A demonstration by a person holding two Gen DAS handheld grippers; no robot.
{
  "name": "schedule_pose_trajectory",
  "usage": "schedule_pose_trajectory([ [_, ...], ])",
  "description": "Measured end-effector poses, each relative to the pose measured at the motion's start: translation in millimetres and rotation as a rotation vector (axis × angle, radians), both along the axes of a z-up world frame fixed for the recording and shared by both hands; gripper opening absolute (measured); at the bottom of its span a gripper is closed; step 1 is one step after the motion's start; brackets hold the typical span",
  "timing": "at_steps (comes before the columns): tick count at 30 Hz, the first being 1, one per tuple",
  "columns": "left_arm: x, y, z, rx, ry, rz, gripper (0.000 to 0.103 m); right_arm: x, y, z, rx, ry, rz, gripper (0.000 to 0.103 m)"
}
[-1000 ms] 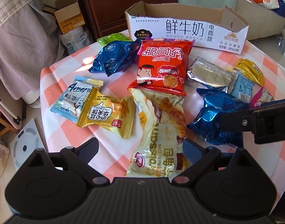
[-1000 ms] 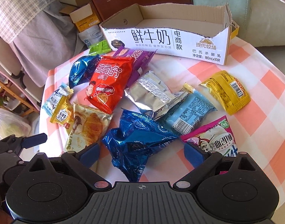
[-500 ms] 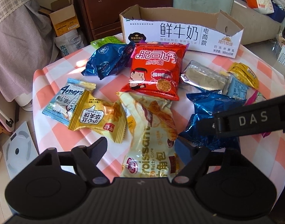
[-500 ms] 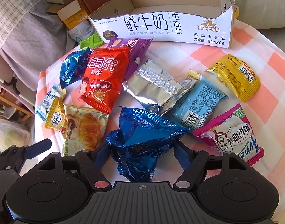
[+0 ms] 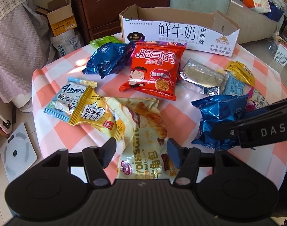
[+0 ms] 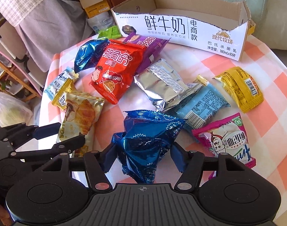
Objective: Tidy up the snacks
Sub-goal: 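Close left tool on yellow croissant bag while right tool closes on blue foil bag, then lift both held bags and carry them over the cardboard milk box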
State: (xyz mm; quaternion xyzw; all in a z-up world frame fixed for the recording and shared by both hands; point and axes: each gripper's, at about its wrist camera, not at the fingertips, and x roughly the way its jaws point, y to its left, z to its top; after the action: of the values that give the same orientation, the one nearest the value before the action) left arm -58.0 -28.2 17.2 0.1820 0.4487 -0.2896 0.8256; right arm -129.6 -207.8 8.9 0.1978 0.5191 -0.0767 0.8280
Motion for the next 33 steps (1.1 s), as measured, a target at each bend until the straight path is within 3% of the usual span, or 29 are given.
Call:
schedule_pose_trajectory([
  [1, 0, -2, -2, 0.013, -0.010, 0.003, 0.074, 1, -2, -2, 0.016, 0.007, -0.016, 0.066],
  [6, -2, -13, -9, 0.062, -0.034, -0.007, 0.077, 6, 1, -5, 0.028, 0.024, -0.029, 0.069],
  [8, -3, -16, -12, 0.080, -0.044, -0.013, 0.075, 7, 4, -7, 0.013, 0.032, -0.022, 0.069],
  [10, -4, -18, -13, 0.082, -0.029, -0.033, 0.056, 9, 6, -9, 0.015, 0.032, -0.015, 0.069],
  [13, -8, -18, -13, 0.091, -0.046, -0.054, 0.052, 9, 6, -9, 0.019, 0.015, -0.002, 0.060],
  [18, -11, -13, -9, 0.081, -0.043, -0.055, 0.050, 3, 8, 1, 0.009, -0.048, 0.045, 0.047],
  [24, -13, -7, 0, 0.067, -0.085, -0.046, 0.050, -5, 10, 10, -0.032, -0.091, 0.097, 0.046],
  [33, -11, -3, 14, 0.045, -0.165, -0.004, 0.050, -10, 27, 23, -0.189, -0.168, 0.179, 0.046],
])
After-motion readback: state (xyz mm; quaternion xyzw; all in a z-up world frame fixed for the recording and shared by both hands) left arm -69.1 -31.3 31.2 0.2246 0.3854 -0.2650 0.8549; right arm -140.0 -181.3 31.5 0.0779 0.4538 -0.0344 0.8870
